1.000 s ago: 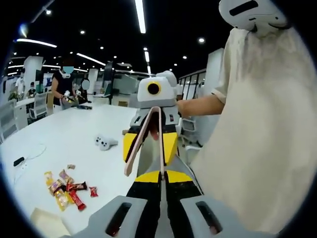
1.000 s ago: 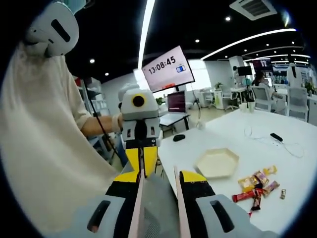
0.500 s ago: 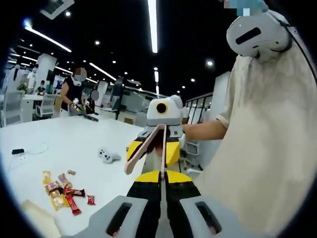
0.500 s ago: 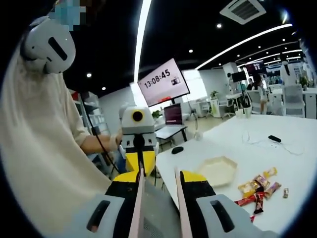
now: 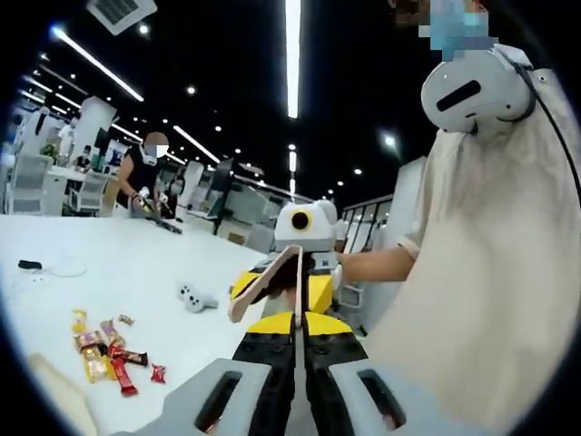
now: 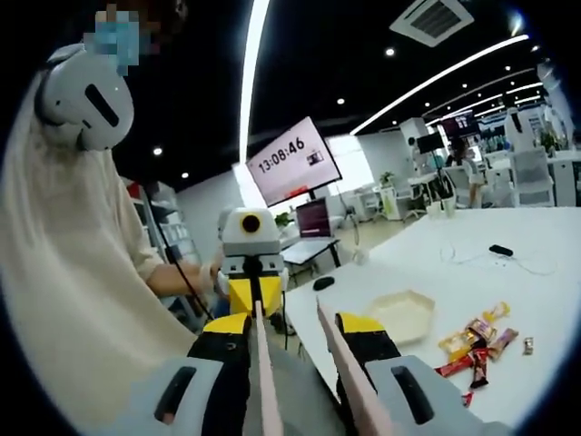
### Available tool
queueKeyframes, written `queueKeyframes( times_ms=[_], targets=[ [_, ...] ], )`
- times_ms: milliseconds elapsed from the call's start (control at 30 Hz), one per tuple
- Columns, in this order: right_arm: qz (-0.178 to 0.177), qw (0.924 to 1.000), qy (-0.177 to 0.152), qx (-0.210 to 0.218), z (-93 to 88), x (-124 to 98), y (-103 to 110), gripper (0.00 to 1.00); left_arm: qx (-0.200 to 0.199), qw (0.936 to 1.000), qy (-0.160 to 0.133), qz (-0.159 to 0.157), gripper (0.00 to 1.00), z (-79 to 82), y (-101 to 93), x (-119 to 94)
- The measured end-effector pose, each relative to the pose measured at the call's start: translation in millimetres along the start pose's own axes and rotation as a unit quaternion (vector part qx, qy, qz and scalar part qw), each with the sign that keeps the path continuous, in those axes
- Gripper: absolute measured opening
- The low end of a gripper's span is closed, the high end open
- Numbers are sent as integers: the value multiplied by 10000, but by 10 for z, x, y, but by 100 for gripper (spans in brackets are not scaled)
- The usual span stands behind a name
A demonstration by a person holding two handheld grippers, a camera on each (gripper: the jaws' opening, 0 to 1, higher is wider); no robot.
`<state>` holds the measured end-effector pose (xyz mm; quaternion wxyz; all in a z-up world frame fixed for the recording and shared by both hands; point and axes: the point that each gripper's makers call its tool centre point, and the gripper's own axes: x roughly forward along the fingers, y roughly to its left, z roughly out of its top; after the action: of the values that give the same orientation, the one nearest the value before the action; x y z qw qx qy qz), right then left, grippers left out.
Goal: Place the target food into the container with the food tongs after gripping and lifting it, then release it inside without dropping or visibly crushing the food.
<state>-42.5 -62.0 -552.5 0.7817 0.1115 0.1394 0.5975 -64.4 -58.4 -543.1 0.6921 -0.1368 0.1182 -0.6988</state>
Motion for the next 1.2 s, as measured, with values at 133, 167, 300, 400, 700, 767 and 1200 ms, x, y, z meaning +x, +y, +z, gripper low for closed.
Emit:
queueKeyframes(
  times_ms=[133, 167, 300, 400, 700, 767, 1200],
  targets=[
    [-34, 9999, -131, 65, 39, 6, -13, 38, -37, 10000, -12, -23, 0, -17, -7, 15],
    [-27, 9999, -146, 83, 35, 3, -14, 38, -63, 9999, -80, -59, 0, 2, -20, 15],
    [-33, 9996, -181, 201, 17, 6, -18, 37, -50, 9999, -109, -80, 0, 9, -31, 22],
    [5, 9992, -211, 353, 3, 0, -22, 37, -42, 9999, -89, -91, 0, 7, -35, 33],
    [182, 9982, -324, 466, 65, 1, 27, 31, -116, 9996, -219, -143, 0, 48, -52, 35],
    [236, 9982, -278, 476, 59, 1, 38, 30, -130, 9996, -233, -133, 0, 45, -53, 35],
    [472, 9966, 295, 614, -72, -62, 167, 26, -312, 9991, -65, -291, 0, -96, -159, 92]
  ],
)
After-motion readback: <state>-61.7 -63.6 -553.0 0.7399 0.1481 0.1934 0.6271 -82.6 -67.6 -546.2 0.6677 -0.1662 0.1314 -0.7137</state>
